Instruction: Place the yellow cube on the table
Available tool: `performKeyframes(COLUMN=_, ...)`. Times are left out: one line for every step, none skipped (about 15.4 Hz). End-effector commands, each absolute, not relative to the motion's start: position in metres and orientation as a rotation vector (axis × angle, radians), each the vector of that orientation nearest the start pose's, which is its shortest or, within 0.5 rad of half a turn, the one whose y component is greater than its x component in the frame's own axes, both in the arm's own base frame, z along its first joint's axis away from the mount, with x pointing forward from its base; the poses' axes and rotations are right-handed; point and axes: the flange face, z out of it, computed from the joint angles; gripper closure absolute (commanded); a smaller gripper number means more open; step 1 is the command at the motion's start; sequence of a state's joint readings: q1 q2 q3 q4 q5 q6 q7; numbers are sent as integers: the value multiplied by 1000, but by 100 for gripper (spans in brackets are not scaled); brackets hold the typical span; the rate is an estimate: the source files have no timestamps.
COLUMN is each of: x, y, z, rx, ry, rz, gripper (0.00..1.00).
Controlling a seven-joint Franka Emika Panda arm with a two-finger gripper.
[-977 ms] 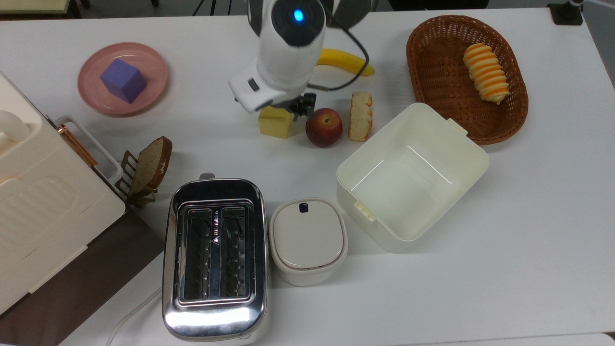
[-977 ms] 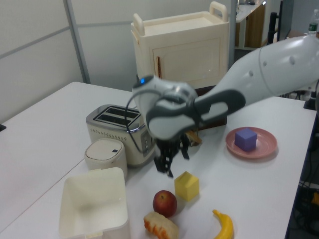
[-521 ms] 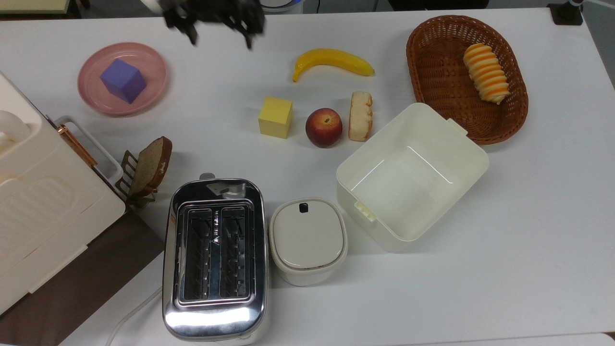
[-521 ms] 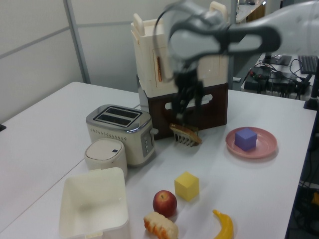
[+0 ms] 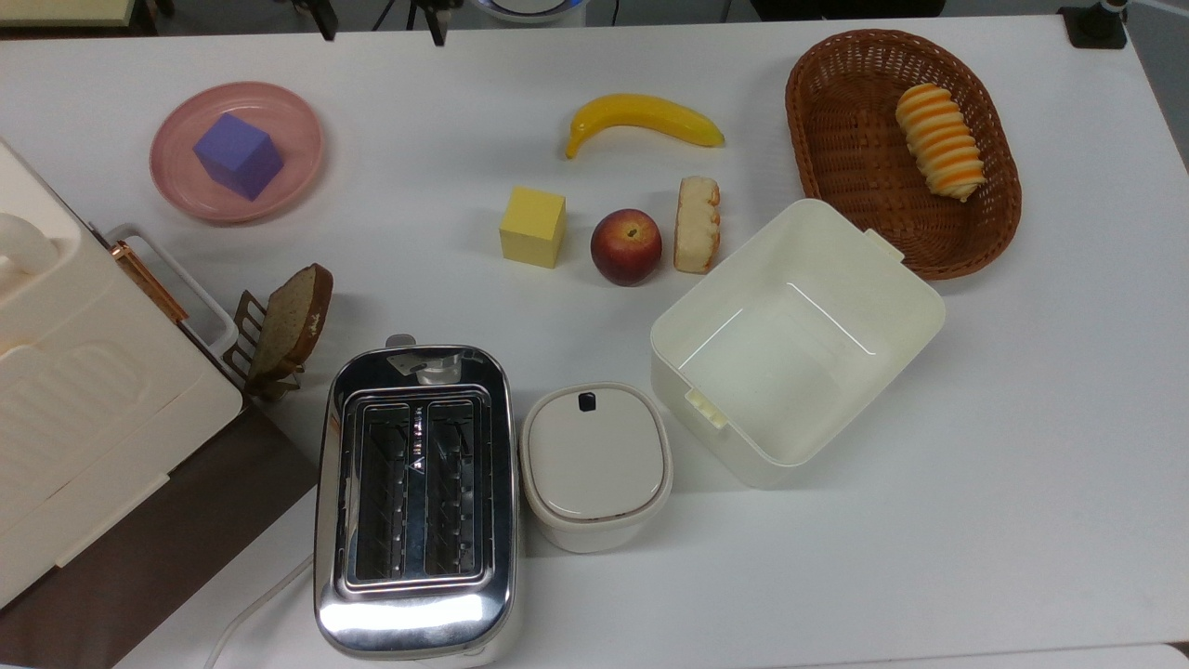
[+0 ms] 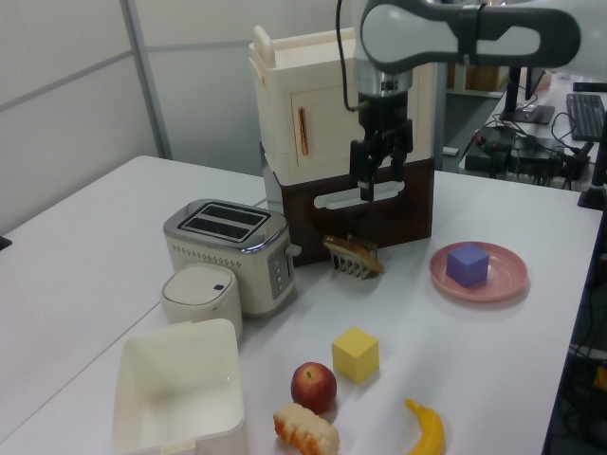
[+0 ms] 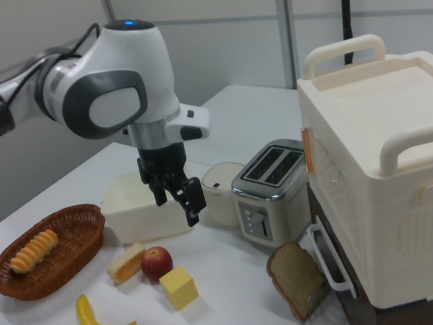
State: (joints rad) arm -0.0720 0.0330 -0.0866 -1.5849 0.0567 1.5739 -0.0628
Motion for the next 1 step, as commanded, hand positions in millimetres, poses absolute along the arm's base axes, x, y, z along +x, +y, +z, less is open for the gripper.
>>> performKeyframes(x=561, y=-68, z=594, rx=-3078, ry=155, rz=61, gripper=0)
